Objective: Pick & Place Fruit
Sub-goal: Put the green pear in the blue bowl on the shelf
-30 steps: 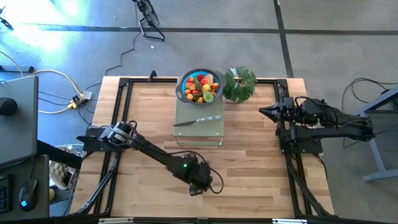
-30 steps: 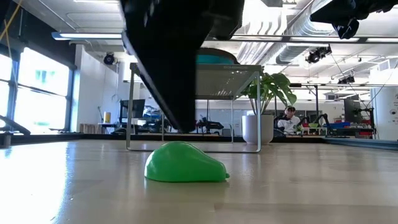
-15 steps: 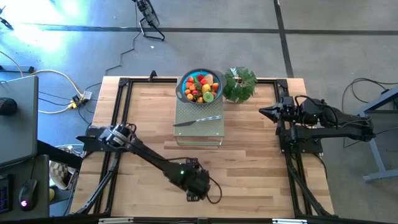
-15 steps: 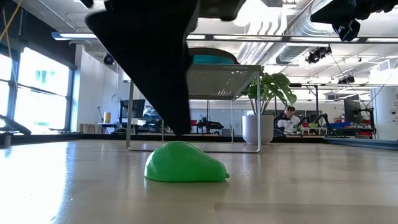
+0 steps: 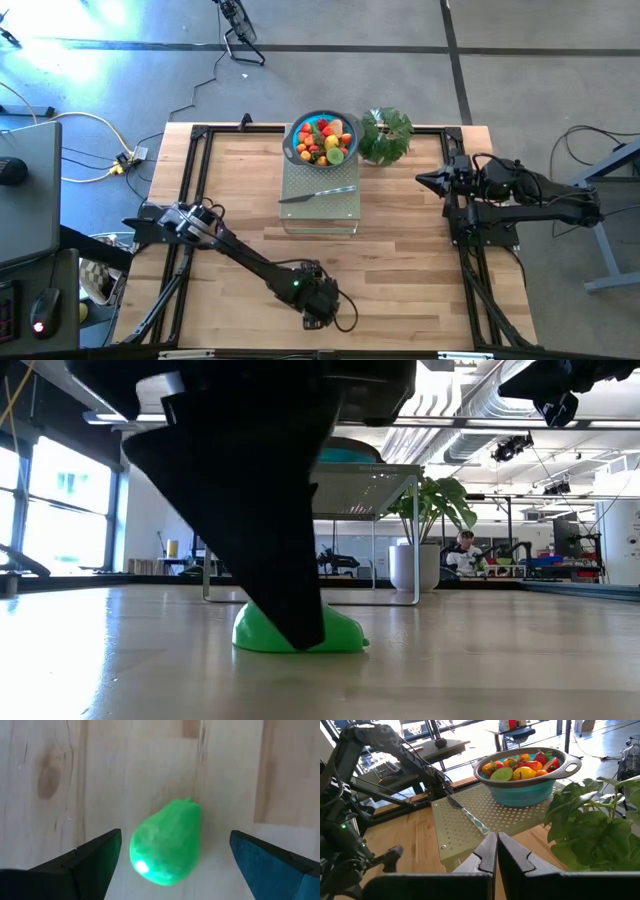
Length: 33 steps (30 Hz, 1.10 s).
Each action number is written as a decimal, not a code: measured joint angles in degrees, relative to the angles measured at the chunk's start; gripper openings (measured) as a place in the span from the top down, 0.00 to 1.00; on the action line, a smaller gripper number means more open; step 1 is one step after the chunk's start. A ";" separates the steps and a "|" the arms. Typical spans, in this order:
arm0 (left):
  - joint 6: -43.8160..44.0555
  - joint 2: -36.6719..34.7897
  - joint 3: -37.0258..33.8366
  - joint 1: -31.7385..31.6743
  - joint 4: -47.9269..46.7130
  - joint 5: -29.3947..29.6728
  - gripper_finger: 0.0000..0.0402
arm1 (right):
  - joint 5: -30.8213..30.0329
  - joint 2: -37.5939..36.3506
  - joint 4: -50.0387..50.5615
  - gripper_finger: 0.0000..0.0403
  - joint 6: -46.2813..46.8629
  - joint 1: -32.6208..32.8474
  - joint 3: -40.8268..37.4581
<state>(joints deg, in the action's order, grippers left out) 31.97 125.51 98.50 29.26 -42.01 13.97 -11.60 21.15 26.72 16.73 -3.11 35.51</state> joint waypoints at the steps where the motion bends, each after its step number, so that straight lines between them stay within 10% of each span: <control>1: 0.00 0.00 0.00 0.02 0.52 0.00 0.09 | 0.00 0.06 -0.02 0.98 0.00 0.00 0.00; 33: 0.16 0.37 0.04 0.00 -0.88 -1.89 0.09 | -0.01 0.35 0.11 0.98 -0.02 0.00 0.00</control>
<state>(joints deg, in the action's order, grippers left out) 32.13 125.89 98.54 29.26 -42.89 12.08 -11.61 21.50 26.83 16.71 -3.11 35.51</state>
